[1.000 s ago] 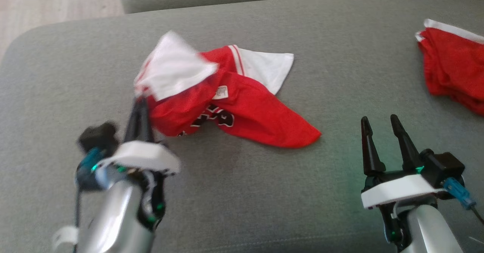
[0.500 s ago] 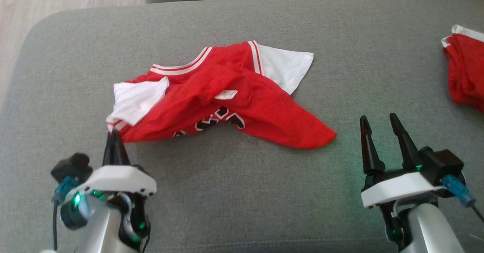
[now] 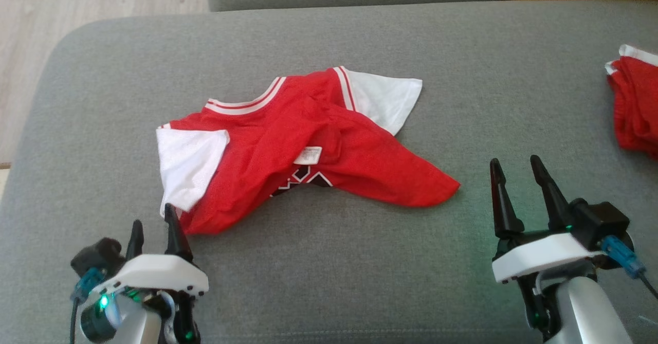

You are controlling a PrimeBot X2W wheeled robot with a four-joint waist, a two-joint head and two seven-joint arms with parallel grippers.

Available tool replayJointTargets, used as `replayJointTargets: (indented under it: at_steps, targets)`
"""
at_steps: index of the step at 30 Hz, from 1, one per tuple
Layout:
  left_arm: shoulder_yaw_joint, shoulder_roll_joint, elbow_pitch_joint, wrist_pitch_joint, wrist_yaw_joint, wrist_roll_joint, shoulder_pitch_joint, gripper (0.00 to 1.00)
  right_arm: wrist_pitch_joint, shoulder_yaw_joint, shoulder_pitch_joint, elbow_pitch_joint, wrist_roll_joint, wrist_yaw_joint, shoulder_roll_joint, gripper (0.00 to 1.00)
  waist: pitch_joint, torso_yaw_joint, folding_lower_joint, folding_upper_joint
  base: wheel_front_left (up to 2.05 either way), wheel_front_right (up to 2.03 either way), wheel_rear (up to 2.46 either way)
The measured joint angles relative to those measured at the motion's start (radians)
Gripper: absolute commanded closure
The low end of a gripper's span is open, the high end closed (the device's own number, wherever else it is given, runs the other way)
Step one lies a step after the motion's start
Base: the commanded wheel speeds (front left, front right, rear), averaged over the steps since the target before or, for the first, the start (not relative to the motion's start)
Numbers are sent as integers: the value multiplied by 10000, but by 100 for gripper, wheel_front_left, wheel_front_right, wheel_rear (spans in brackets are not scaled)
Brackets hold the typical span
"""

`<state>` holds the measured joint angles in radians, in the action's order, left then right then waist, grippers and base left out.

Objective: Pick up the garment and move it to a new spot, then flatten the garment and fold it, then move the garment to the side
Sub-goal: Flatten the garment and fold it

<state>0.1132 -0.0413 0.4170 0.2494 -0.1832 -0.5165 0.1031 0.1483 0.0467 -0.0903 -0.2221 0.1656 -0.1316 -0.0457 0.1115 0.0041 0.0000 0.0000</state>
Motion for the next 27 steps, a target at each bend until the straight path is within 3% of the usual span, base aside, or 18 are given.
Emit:
replayJointTargets:
  at_steps: [8, 13, 27]
  targets:
    - [-27, -4, -1243, 2, 428, 880, -211, 0, -88, 263, -2, -10, 2, 0, -2, 0, -180, 339, 0, 0, 0, 0, 0]
    - [228, -12, -1985, 2, 523, 1110, -669, 0, -257, 974, -82, -362, 127, 0, -4, 0, -246, 702, 0, 0, 0, 0, 0]
    - [1436, -23, -3072, 2, 334, 1350, -818, 0, -332, 2259, -2520, -3808, 650, 0, -35, 0, 149, 2346, 0, 0, 0, 0, 0]
